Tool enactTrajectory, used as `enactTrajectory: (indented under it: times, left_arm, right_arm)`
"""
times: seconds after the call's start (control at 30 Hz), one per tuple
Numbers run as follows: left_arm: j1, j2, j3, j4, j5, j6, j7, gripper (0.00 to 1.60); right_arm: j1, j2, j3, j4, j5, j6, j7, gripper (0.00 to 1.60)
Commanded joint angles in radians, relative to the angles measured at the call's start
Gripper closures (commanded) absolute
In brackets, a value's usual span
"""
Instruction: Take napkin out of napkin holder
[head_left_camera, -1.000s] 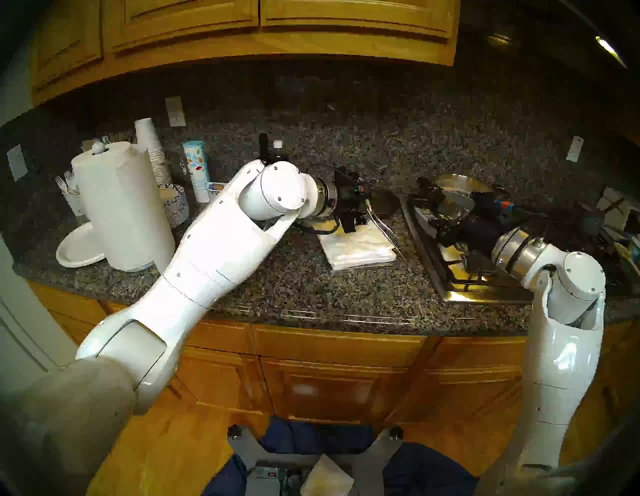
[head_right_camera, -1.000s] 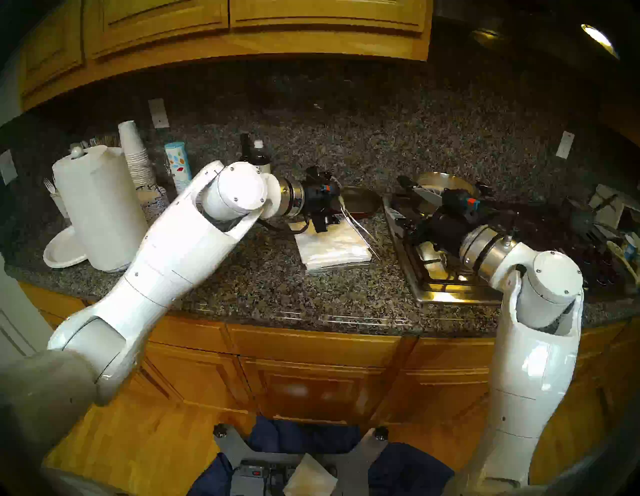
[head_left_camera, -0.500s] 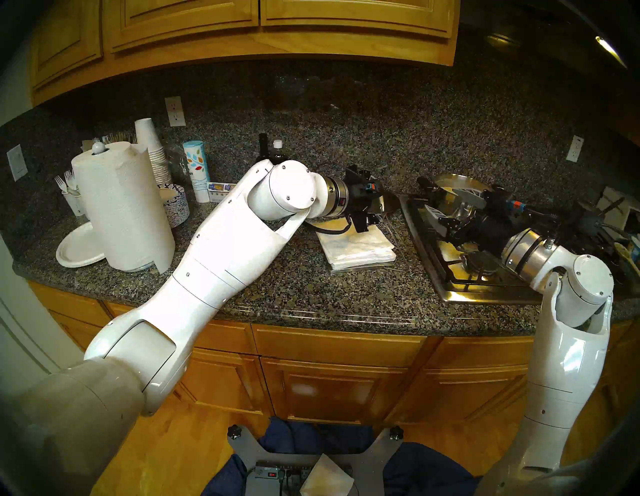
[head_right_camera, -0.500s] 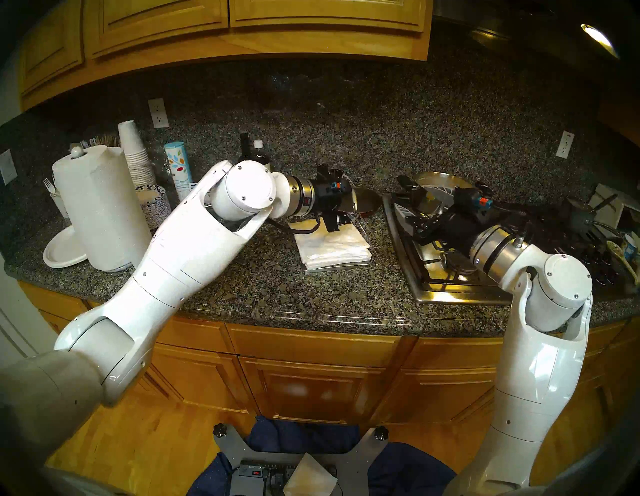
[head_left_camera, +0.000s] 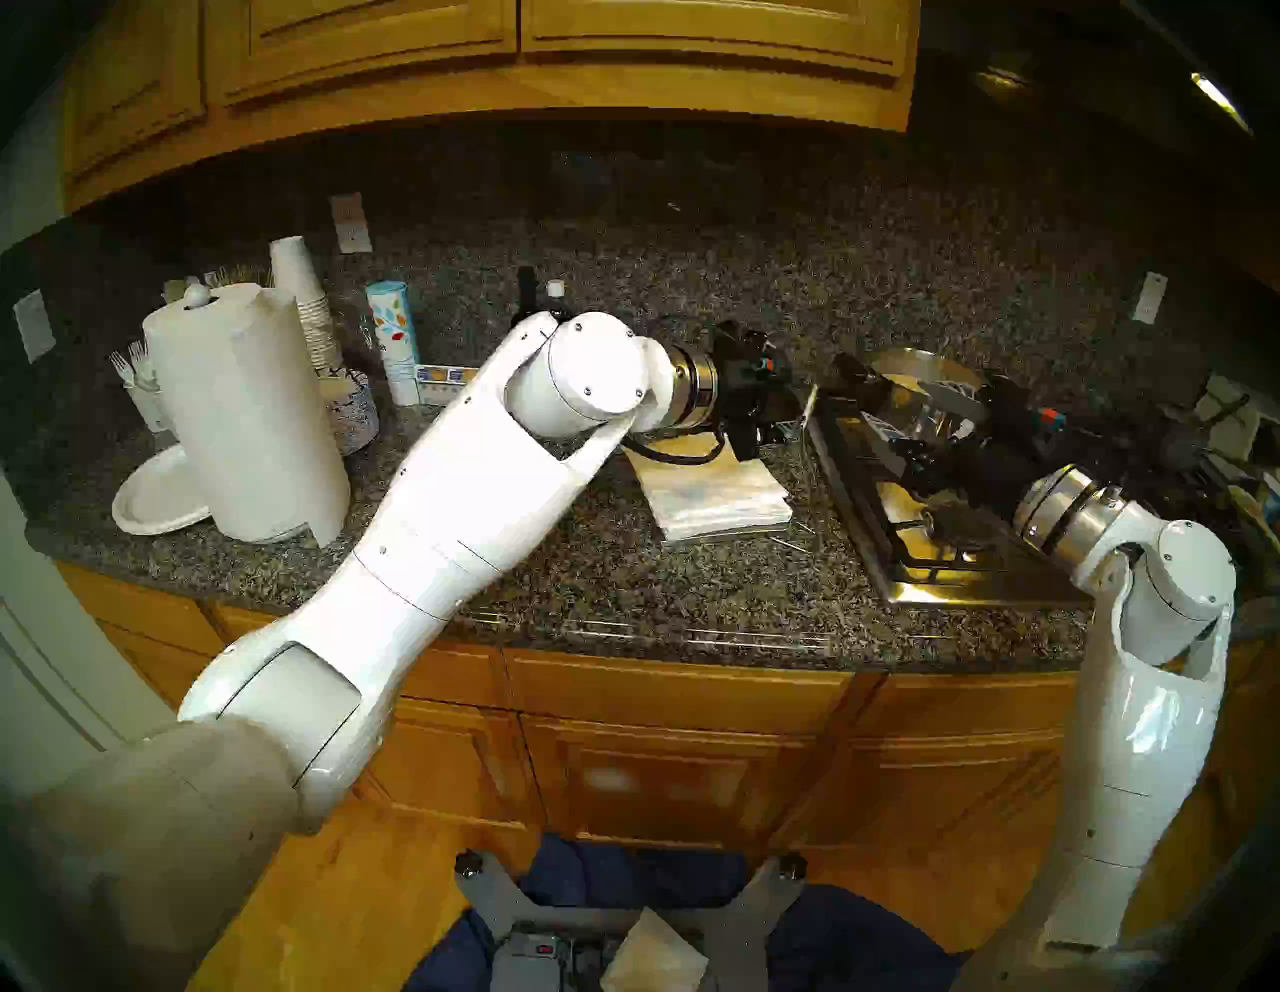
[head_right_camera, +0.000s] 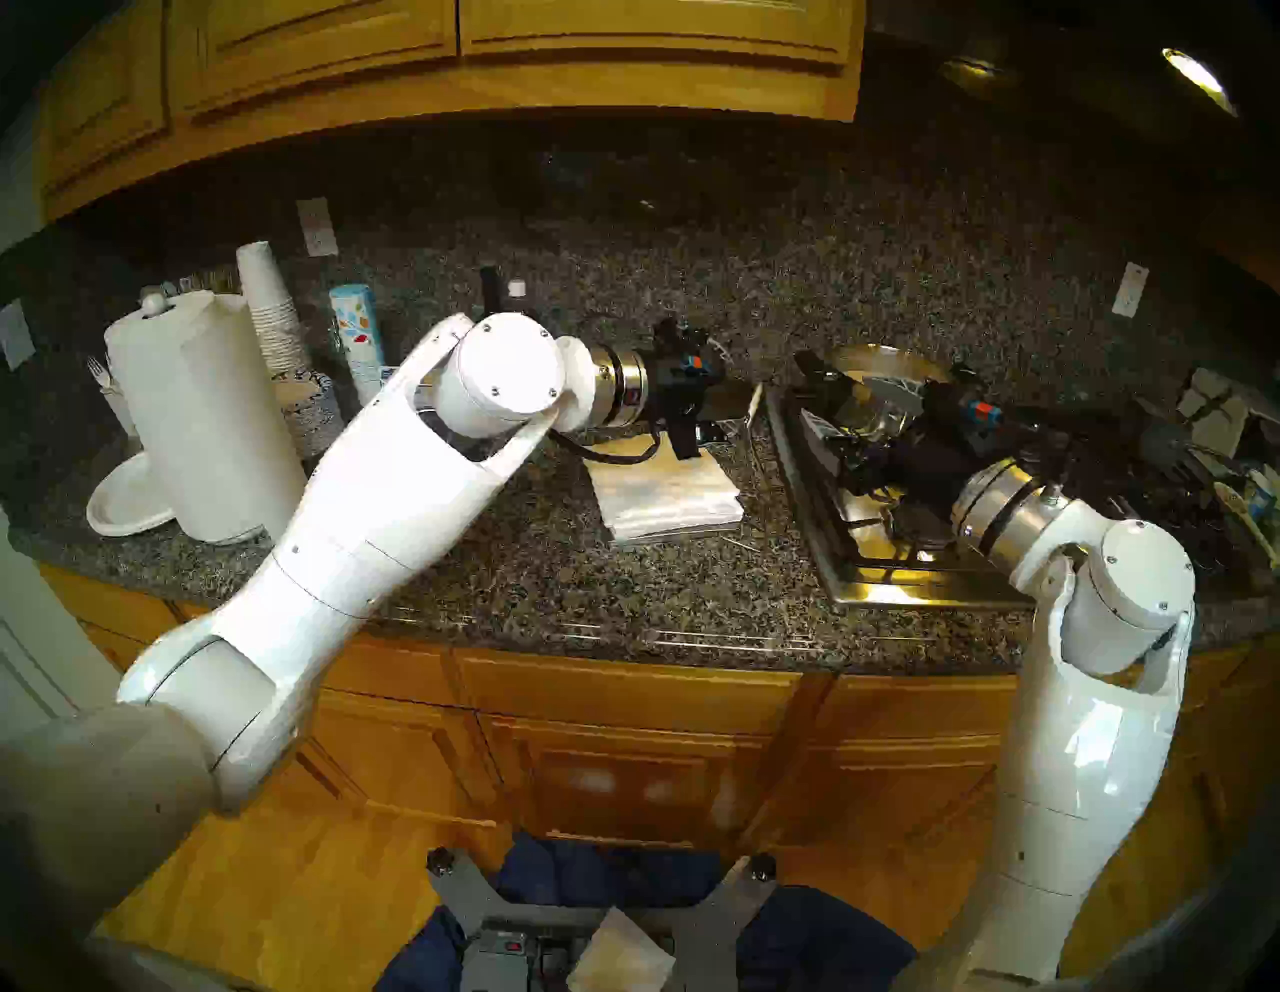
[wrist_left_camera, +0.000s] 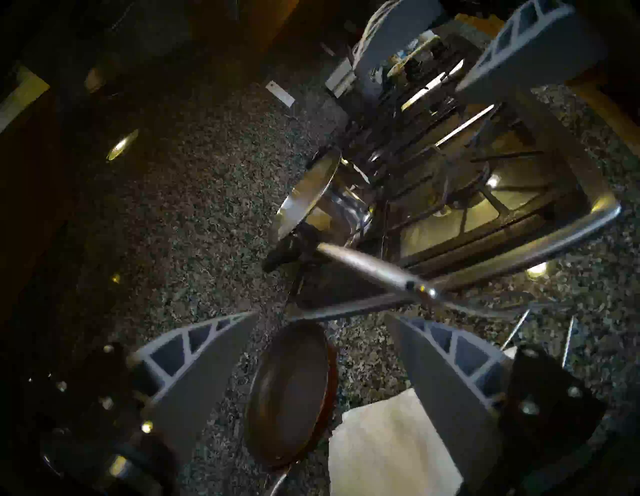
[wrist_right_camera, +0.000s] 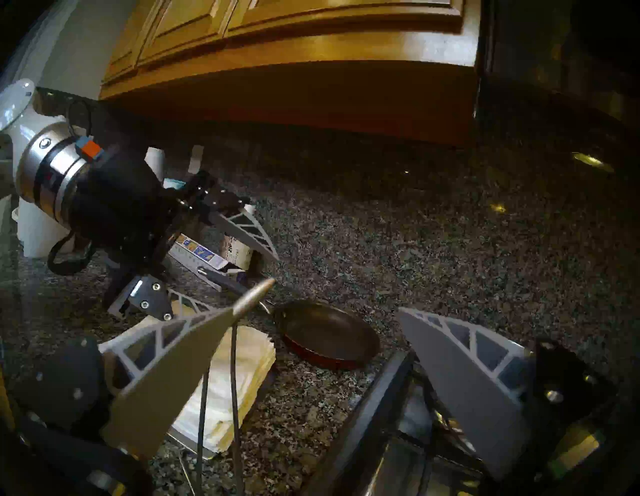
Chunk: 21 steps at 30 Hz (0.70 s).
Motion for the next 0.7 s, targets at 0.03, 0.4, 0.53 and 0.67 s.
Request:
enactTrajectory:
  times: [0.03, 0.4, 0.53, 0.67]
  left_arm:
    - [-0.034, -0.042, 0.0, -0.02, -0.012, -0.001, 0.0, 0.19]
    - [-0.046, 0.024, -0.04, -0.025, 0.027, 0.032, 0.016, 0.13]
    - [-0.038, 0.057, -0.051, -0.031, 0.036, 0.04, 0.001, 0.08]
    - [-0.029, 0.079, -0.051, -0.038, 0.042, 0.044, -0.011, 0.06]
  right_arm:
    - [0.002, -0.003, 0.018, -0.037, 0.016, -0.006, 0.005, 0.0]
    - [0.006, -0.001, 0.024, -0.038, 0.018, -0.005, 0.008, 0.0]
    - [0.018, 0.003, 0.015, -0.033, 0.016, -0.004, 0.009, 0.0]
    - [0.026, 0.006, 0.007, -0.028, 0.014, -0.002, 0.009, 0.0]
